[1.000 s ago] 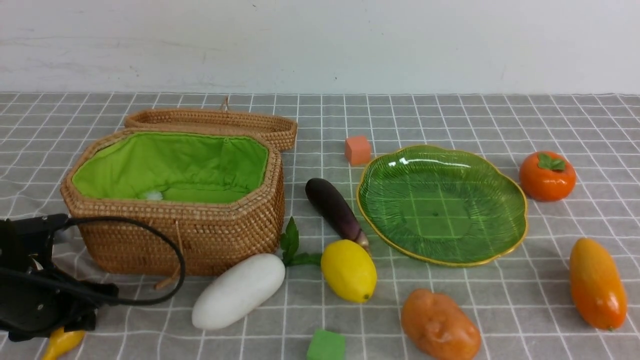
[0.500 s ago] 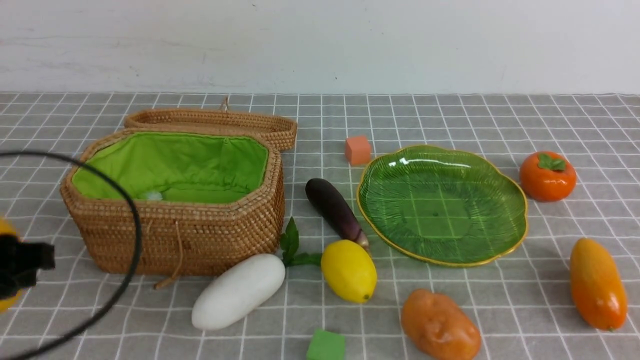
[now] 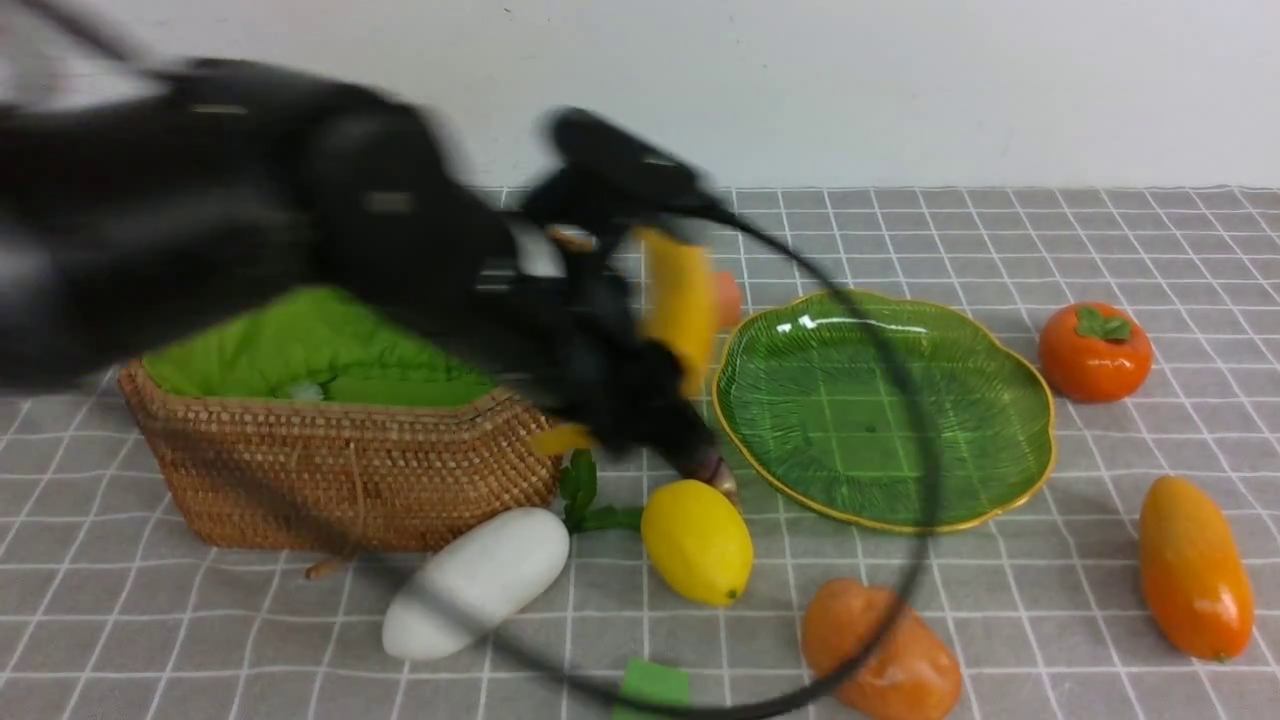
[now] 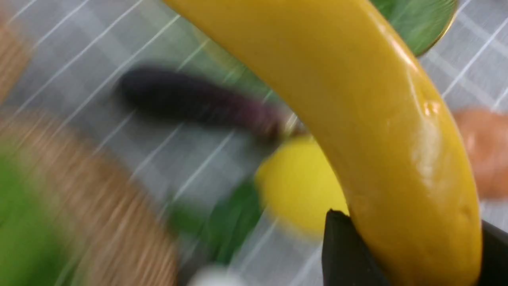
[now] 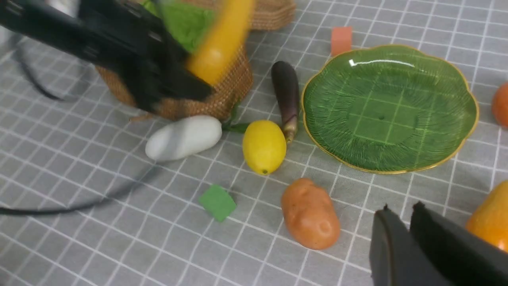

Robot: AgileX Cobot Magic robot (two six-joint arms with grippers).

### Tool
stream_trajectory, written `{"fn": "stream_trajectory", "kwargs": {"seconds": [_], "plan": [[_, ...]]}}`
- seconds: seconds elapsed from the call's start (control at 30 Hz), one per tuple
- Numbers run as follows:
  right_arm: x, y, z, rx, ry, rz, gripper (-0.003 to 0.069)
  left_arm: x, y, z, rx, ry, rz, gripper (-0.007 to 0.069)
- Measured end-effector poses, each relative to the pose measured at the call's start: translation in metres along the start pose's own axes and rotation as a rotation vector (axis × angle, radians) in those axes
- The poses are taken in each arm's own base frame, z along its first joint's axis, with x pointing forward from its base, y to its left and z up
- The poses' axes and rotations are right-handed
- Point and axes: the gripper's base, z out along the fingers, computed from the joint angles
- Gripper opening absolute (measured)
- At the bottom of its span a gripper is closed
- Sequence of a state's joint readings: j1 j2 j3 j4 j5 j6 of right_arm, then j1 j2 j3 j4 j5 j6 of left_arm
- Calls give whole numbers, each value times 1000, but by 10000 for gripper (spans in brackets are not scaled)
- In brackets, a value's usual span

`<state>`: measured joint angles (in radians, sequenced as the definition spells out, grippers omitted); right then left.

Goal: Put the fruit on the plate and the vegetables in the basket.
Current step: Use the left arm to grab a banana and put it into the right plate

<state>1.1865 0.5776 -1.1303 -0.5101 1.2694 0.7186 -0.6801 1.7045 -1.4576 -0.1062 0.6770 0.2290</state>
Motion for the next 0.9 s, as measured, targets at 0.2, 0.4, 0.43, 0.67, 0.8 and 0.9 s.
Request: {"fn": "stream_trajectory", "kwargs": {"seconds": [0.2,0.4,0.43,0.67,0.8,0.9], "plan": [[5,-5,-10,-52,-4,51,85,-42,-5,100,42,67,42,302],[5,-5,-12,-62,0,65,85,-60,-1,161,58,118,57,301],[5,-5,-12,-63,0,66,85,-60,-1,167,59,120,58,301],[6,-5,-12,-64,1,74,87,-51,3,190,59,109,46,461],[6,-5,-12,-64,1,75,87,-46,10,187,75,133,9,638],[5,-5,-12,-59,-3,75,87,-49,10,163,94,193,-17,653]]}}
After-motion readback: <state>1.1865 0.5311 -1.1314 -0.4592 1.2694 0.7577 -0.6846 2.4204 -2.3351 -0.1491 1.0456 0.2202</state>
